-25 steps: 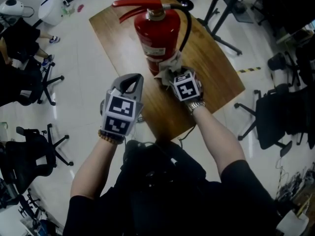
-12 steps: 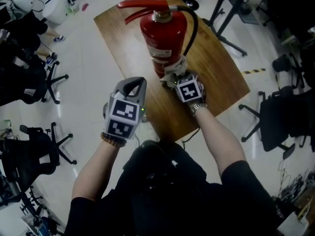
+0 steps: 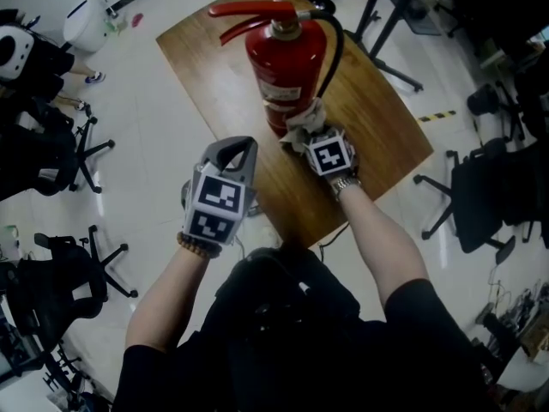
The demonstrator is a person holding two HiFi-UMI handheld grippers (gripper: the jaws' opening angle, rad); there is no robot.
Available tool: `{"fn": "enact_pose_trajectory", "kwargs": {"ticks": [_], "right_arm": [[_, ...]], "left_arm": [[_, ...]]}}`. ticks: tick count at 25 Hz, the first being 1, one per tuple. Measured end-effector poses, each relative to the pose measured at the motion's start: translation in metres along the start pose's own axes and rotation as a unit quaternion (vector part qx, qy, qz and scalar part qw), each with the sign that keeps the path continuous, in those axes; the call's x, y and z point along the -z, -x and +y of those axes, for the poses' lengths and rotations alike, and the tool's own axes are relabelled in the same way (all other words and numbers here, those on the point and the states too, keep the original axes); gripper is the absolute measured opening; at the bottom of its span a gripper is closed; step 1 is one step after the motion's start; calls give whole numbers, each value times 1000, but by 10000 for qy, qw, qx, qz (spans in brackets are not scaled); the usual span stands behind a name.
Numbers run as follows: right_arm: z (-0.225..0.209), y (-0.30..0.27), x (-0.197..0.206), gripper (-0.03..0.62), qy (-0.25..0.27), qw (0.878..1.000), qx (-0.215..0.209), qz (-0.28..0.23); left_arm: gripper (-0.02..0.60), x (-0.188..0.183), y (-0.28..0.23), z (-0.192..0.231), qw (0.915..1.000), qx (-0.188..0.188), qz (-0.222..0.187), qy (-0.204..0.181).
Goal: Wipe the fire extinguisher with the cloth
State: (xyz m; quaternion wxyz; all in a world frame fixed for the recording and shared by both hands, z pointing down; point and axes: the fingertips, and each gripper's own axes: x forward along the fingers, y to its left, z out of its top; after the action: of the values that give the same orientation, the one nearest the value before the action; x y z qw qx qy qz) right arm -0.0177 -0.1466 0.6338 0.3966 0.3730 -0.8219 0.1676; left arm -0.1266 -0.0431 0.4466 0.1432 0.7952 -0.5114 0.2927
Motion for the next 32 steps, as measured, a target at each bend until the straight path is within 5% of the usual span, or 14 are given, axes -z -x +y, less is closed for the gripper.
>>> {"fn": "enact_pose_trajectory", "kwargs": {"ticks": [18,25,32], "right_arm": [[-15,151,-61,117,-443,9879,790,-1261],[-14,218,-107,117,-182,9777,962,-1858],[-13,252,-150,117,252,9708,729,-2272]], "left_arm": [[-2,-28,26,-2,9951,648,-661,-347],[-2,-34,34,-17,9929,793,-779,-424],[-2,-43,33,-23,9943,561,-835,-346]]}}
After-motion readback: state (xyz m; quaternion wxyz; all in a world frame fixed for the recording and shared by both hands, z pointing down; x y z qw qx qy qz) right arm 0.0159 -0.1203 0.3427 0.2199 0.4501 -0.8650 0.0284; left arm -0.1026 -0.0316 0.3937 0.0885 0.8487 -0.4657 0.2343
